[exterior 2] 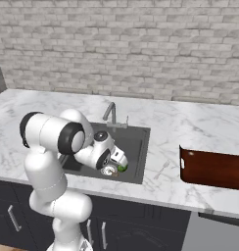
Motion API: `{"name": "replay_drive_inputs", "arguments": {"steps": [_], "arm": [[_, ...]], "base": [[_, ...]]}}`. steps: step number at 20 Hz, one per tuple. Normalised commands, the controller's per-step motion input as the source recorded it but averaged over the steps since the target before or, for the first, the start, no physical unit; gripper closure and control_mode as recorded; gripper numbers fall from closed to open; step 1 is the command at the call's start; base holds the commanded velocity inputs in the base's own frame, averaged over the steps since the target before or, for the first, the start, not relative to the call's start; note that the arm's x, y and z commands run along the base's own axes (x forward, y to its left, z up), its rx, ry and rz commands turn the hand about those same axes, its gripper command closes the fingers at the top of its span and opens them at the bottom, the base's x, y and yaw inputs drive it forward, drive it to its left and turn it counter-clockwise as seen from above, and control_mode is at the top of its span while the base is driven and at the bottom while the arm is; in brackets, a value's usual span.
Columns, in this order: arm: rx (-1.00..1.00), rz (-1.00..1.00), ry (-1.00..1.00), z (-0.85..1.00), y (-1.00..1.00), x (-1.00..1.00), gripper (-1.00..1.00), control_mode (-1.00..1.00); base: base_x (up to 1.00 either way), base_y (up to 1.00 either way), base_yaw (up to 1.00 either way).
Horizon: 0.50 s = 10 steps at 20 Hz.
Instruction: Pick up all produce items and place them in the sink. Turn on the sink faucet to wash them. Then turn the sink off and put them in the tray.
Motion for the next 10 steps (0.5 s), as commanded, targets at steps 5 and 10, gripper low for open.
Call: {"name": "replay_drive_inputs", "arguments": {"steps": [5, 10], "arm": [[0.01, 0.00, -0.04, -0.05, -0.14, 0.03, -1.00, -1.00], [0.01, 0.00, -0.03, -0.06, -0.14, 0.04, -1.00, -1.00]], "base": [[0.00, 0.00, 0.00], [0.00, 0.00, 0.00]]}}
